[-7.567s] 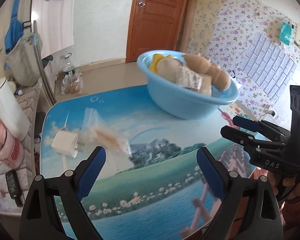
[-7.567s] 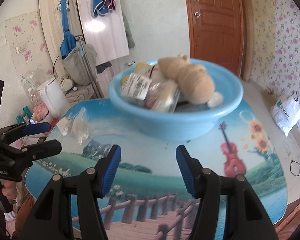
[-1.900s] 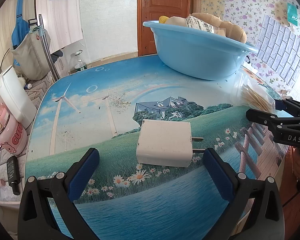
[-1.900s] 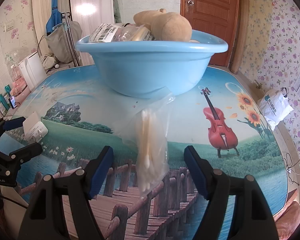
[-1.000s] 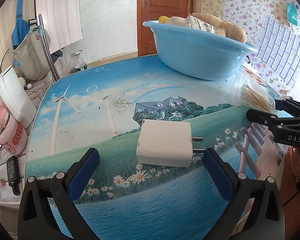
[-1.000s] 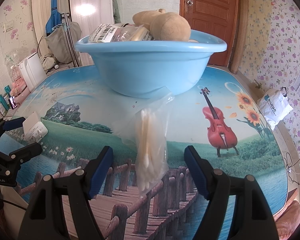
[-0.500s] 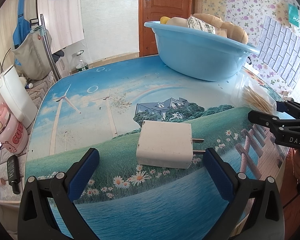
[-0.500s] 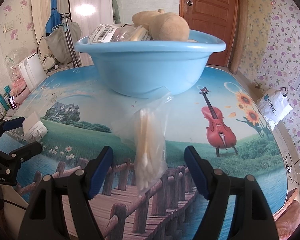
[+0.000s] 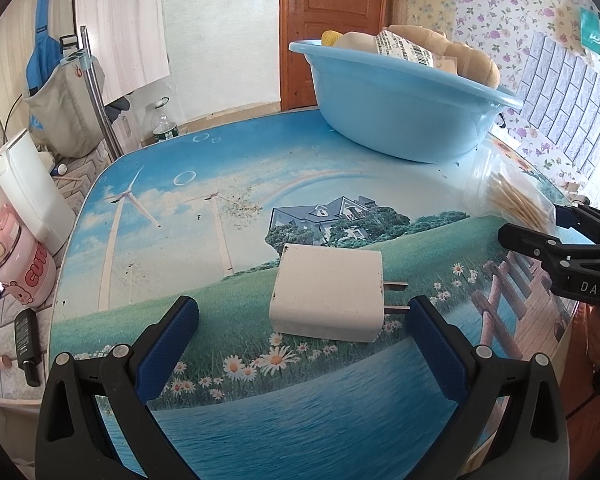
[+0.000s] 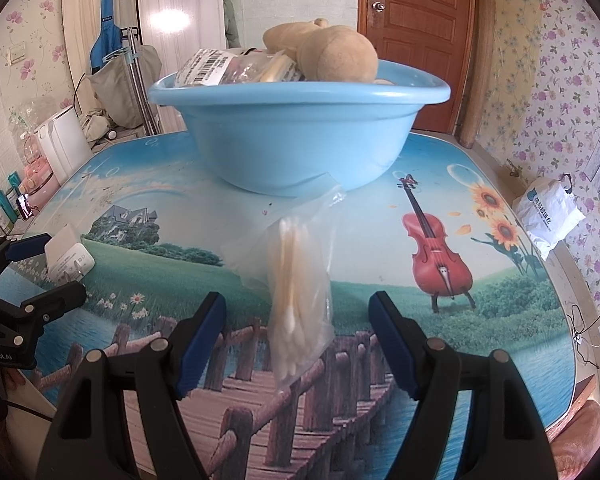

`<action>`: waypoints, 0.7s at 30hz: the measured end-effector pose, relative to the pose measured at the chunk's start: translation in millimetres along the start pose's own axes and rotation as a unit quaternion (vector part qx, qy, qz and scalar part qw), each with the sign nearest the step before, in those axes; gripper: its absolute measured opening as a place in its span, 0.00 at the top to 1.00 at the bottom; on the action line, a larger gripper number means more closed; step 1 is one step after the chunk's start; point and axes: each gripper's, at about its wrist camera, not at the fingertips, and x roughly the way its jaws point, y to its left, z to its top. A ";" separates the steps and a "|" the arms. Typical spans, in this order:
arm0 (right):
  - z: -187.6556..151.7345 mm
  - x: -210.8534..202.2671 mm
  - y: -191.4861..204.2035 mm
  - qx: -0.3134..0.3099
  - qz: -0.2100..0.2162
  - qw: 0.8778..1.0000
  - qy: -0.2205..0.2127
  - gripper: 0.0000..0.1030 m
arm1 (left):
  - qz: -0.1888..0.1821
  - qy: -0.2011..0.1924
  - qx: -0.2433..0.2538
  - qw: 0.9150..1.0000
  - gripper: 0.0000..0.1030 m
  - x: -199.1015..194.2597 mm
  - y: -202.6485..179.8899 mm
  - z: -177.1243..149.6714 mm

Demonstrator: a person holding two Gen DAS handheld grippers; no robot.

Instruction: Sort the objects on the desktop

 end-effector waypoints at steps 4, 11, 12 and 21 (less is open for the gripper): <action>1.3 -0.2 0.2 0.001 0.000 1.000 0.000 0.28 | -0.005 0.014 0.004 1.000 0.00 -1.0 0.0 -1.4; 0.6 -0.6 -0.3 0.002 -0.001 1.000 -0.001 0.32 | 0.000 0.013 -0.001 1.000 0.00 -1.3 -0.7 -2.9; 0.6 -1.2 -1.1 0.004 -0.003 1.000 -0.002 0.34 | -0.001 0.010 0.001 1.000 0.00 -1.4 -0.7 -3.5; 0.8 -5.3 -4.5 0.008 0.004 1.000 -0.007 0.70 | -0.027 -0.009 0.034 0.999 0.27 -6.9 -5.6 -4.8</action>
